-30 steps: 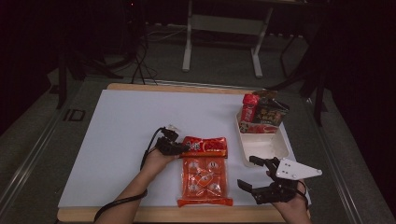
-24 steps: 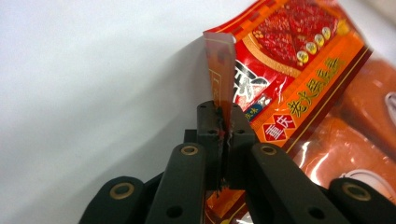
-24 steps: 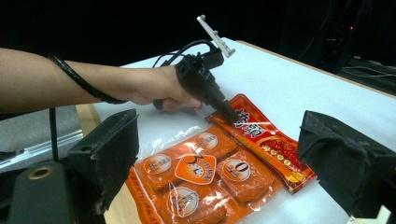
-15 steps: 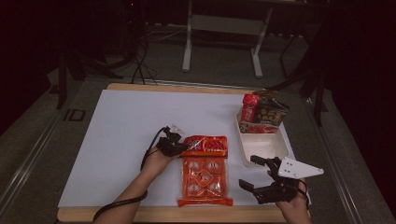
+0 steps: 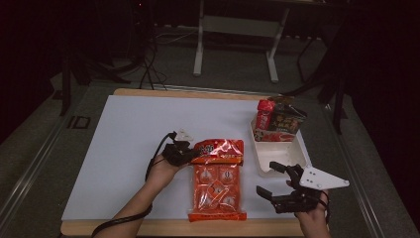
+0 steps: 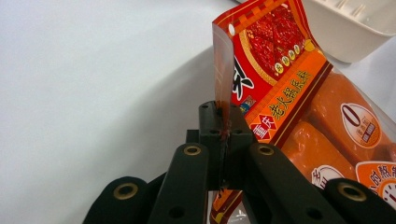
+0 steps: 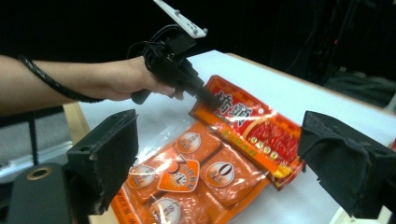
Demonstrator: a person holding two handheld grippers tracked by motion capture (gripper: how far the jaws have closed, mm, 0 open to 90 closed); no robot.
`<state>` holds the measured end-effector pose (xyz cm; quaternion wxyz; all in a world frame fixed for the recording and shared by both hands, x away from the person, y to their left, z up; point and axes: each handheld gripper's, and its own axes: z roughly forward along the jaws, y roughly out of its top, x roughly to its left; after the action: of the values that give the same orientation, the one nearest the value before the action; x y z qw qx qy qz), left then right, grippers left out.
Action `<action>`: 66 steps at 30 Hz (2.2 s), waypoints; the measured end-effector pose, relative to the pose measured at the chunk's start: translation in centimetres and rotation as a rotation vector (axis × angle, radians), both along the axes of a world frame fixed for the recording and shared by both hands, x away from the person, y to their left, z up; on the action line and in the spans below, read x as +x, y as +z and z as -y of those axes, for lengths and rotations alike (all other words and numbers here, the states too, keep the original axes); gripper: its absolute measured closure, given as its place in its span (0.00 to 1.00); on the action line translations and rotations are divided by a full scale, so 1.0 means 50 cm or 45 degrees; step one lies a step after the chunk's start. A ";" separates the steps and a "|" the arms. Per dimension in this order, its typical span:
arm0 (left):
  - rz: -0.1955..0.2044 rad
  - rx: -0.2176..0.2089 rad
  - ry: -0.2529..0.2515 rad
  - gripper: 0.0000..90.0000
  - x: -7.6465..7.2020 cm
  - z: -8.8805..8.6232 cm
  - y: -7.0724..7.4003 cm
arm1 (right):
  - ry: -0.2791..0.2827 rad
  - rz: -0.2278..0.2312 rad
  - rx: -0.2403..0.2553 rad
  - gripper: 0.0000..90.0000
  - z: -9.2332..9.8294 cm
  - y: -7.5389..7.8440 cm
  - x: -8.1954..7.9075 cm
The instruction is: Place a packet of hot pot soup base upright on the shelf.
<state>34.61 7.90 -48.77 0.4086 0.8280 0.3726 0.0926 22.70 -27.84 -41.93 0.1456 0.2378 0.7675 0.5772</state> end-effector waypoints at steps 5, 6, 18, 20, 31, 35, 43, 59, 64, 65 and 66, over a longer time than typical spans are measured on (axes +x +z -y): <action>0.025 -0.019 -0.012 1.00 -0.010 -0.003 0.018 | -0.058 -0.015 -0.007 0.12 0.005 0.004 0.003; 0.038 -0.020 -0.017 1.00 -0.012 -0.002 0.023 | -0.058 -0.024 -0.007 0.12 0.006 0.005 0.004; 0.162 -0.070 -0.080 1.00 -0.057 -0.002 0.098 | -0.080 -0.054 0.042 0.16 0.015 0.018 0.015; 0.173 -0.072 -0.084 1.00 -0.061 -0.003 0.104 | -0.087 -0.049 0.029 0.17 0.013 0.019 0.020; 0.289 -0.160 -0.210 1.00 -0.120 0.009 0.171 | -0.090 -0.057 0.009 0.17 -0.017 0.017 0.059; 0.317 -0.177 -0.244 1.00 -0.131 0.011 0.179 | -0.136 -0.029 0.006 0.19 -0.020 0.010 0.078; 0.342 -0.276 -0.284 1.00 -0.146 0.013 0.190 | 0.016 -0.147 0.005 0.38 -0.022 -0.035 0.113; 0.328 -0.305 -0.298 1.00 -0.152 0.015 0.192 | 0.208 -0.185 0.017 1.00 -0.020 -0.024 0.102; 0.357 -0.346 -0.314 1.00 -0.159 -0.006 0.213 | 0.272 -0.147 0.010 1.00 -0.029 0.022 0.079; 0.363 -0.346 -0.318 1.00 -0.160 -0.008 0.218 | 0.278 -0.137 0.012 1.00 -0.031 0.029 0.076; 0.367 -0.349 -0.322 1.00 -0.161 -0.010 0.222 | 0.280 -0.131 0.009 1.00 -0.032 0.036 0.073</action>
<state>26.55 8.40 -37.65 0.5743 0.7832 0.2129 0.1065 26.37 -26.23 -40.14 0.0409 0.1820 0.7934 0.5795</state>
